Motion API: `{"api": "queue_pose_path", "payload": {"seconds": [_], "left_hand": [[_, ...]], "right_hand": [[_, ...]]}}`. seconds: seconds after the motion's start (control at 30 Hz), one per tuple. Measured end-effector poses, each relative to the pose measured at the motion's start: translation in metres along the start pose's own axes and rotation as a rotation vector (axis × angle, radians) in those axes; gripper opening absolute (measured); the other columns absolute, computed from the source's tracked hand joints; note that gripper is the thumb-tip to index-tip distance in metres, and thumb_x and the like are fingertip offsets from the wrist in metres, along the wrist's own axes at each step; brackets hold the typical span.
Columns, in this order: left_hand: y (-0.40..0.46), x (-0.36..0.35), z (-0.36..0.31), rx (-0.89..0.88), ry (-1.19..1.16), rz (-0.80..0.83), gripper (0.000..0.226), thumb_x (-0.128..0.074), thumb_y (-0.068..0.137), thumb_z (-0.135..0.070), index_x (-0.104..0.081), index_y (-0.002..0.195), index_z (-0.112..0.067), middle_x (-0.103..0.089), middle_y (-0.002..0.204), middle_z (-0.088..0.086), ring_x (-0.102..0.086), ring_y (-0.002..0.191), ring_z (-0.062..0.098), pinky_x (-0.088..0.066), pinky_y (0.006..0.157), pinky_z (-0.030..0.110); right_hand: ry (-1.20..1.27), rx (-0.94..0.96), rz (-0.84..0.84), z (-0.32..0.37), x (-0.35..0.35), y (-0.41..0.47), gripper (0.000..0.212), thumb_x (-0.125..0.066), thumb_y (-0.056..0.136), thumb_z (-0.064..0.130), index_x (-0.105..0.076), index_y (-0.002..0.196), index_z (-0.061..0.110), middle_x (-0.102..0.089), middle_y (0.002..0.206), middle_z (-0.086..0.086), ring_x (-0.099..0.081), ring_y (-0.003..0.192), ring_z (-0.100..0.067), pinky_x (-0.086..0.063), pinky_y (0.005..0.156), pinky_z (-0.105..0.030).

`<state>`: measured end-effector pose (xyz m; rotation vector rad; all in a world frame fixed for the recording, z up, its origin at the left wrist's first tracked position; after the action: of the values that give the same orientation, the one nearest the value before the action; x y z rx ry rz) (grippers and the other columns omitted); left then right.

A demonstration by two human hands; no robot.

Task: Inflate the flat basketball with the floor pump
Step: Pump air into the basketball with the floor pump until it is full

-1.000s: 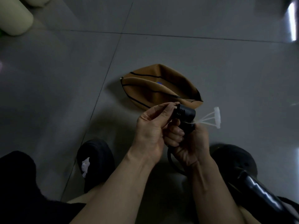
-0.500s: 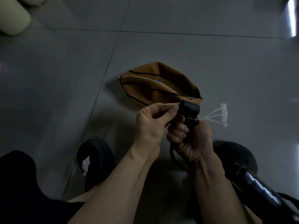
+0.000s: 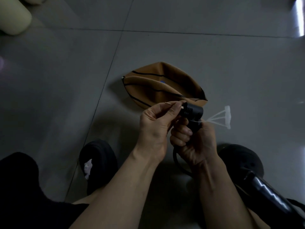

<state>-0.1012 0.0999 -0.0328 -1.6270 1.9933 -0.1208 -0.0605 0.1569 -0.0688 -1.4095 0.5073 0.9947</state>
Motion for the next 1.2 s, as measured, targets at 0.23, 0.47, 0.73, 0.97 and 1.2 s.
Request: {"api": "queue_pose_path", "payload": {"seconds": [0.23, 0.47, 0.73, 0.97, 1.2], "left_hand": [[-0.004, -0.001, -0.001, -0.001, 0.063, -0.074, 0.023, -0.064, 0.075, -0.025, -0.065, 0.089, -0.007, -0.067, 0.069, 0.002, -0.060, 0.053, 0.010, -0.047, 0.047, 0.022], [0.001, 0.001, -0.010, -0.113, 0.168, -0.085, 0.008, -0.056, 0.088, -0.011, -0.063, 0.085, -0.012, -0.070, 0.086, 0.007, -0.067, 0.082, 0.019, -0.055, 0.073, 0.030], [-0.009, 0.001, -0.002, -0.012, 0.161, -0.131, 0.012, -0.057, 0.088, -0.021, -0.062, 0.089, -0.010, -0.062, 0.056, -0.001, -0.056, 0.043, 0.012, -0.044, 0.040, 0.022], [-0.010, 0.002, 0.002, 0.010, 0.079, -0.169, 0.022, -0.057, 0.089, -0.024, -0.064, 0.097, -0.004, -0.060, 0.059, 0.004, -0.051, 0.040, 0.014, -0.038, 0.038, 0.020], [-0.006, -0.001, 0.004, -0.010, 0.027, -0.198, 0.019, -0.063, 0.080, -0.026, -0.067, 0.088, -0.010, -0.069, 0.072, 0.002, -0.059, 0.054, 0.014, -0.042, 0.047, 0.022]], "right_hand": [[0.010, 0.000, 0.014, -0.006, -0.002, -0.001, 0.054, -0.021, 0.095, 0.023, -0.051, 0.052, 0.013, -0.030, 0.044, 0.004, -0.024, 0.034, -0.005, -0.016, 0.036, -0.016], [0.003, -0.006, 0.005, -0.001, -0.001, 0.000, 0.053, -0.020, 0.096, 0.022, -0.050, 0.054, 0.012, -0.030, 0.043, 0.004, -0.025, 0.032, -0.006, -0.020, 0.033, -0.015], [0.017, -0.002, -0.002, -0.005, -0.003, -0.001, 0.057, -0.020, 0.096, 0.023, -0.051, 0.050, 0.012, -0.031, 0.043, 0.004, -0.025, 0.032, -0.005, -0.017, 0.035, -0.015], [0.018, -0.009, -0.016, -0.006, -0.004, 0.001, 0.056, -0.021, 0.095, 0.024, -0.051, 0.050, 0.012, -0.031, 0.043, 0.004, -0.025, 0.032, -0.005, -0.016, 0.036, -0.015], [-0.022, 0.064, -0.132, -0.002, 0.003, 0.001, 0.053, -0.021, 0.096, 0.021, -0.048, 0.051, 0.012, -0.030, 0.041, 0.004, -0.024, 0.031, -0.007, -0.017, 0.035, -0.015]]}}
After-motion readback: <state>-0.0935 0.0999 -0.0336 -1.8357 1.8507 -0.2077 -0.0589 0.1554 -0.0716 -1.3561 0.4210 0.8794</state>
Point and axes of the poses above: each hand's wrist, its own y-axis towards the middle knuckle, its own x-axis out of the back of the hand, z = x × y, the point moved 8 cm from there along y, towards the middle knuckle
